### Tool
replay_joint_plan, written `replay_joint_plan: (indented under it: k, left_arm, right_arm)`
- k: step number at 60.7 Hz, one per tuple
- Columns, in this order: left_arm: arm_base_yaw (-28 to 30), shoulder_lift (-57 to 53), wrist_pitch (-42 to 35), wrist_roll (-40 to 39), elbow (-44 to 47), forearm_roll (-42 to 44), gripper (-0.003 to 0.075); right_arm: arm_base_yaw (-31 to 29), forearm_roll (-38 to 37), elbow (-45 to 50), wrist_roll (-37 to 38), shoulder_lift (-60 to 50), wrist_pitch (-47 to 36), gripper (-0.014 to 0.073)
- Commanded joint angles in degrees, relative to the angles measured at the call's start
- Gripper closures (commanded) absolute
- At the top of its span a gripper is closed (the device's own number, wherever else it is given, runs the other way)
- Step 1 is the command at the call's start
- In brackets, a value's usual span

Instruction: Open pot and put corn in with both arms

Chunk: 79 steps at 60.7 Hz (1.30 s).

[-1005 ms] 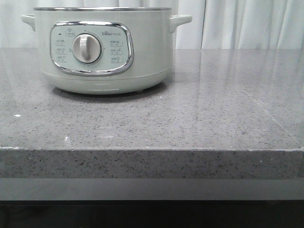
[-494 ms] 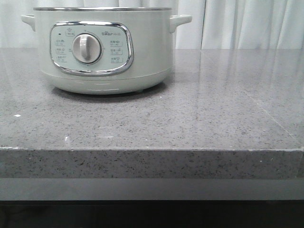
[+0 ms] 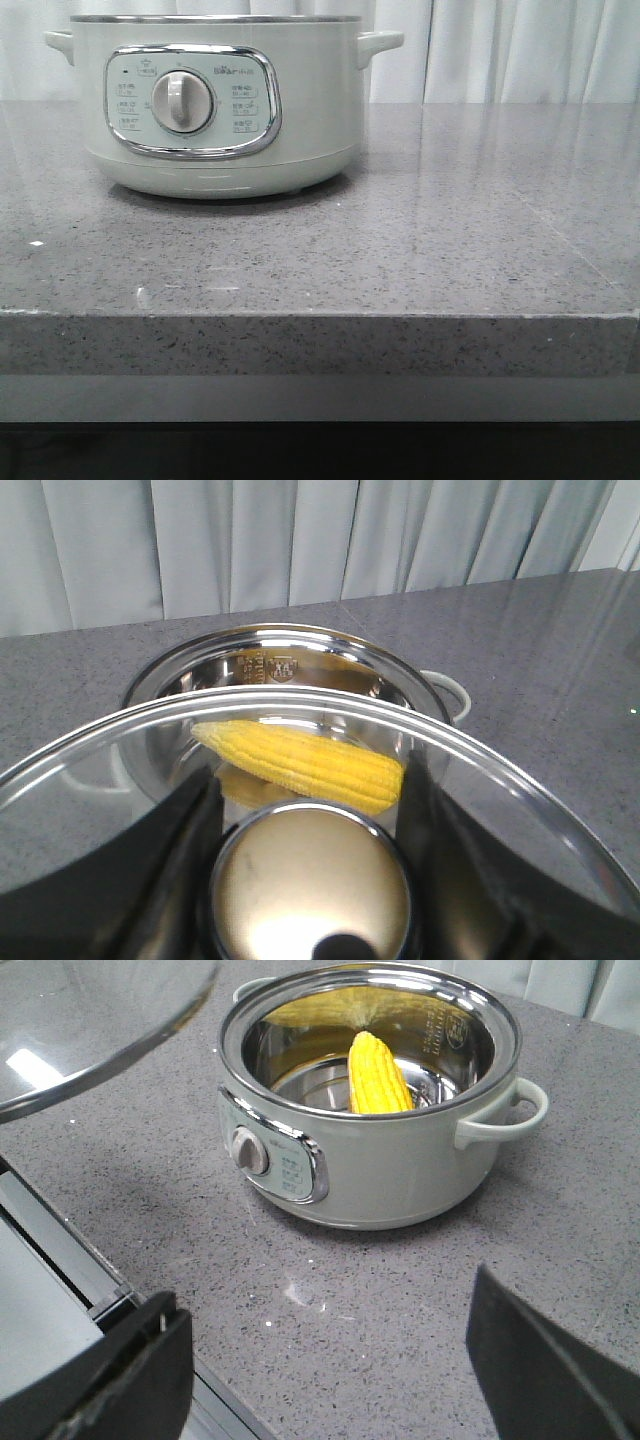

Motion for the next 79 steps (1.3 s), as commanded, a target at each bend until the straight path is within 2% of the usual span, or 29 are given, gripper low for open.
replay_joint_plan:
  k: [1,8,32,43,65,79]
  left_arm:
    - [0.0,3.9,-10.3,-0.2,-5.7,-0.8,0.0534]
    - [0.0,10.7,-13.1,-0.2,-9.4,-0.8,0.0534]
    - [0.0,29.2,-15.5,-0.2,-23.9,-0.8,0.0534]
    - [0.0,34.8,-15.6,-0.2,-28.7,2.9,0.0534]
    - [0.0,39.6,-21.6,-0.2,-29.8,0.9,0.0534]
    - [0.0,41.1,-21.7,-0.2,-29.8,0.0,0.0534]
  right_arm:
    - [-0.2,1.1,-1.4,-0.4,-0.6,-4.2,0.0013]
    - [-0.2,1.1,-1.4,-0.4,-0.6,-4.1,0.0013]
    - [-0.2,1.1,-1.4,-0.4,-0.6,-4.1,0.0013]
    - [-0.2,1.1,-1.4,-0.4,-0.6,-4.1,0.0013]
    - [-0.2,1.1,-1.4,-0.4,-0.6,-4.1,0.0013]
    - [-0.2,1.1,-1.4,-0.4,-0.6,-4.0,0.0013]
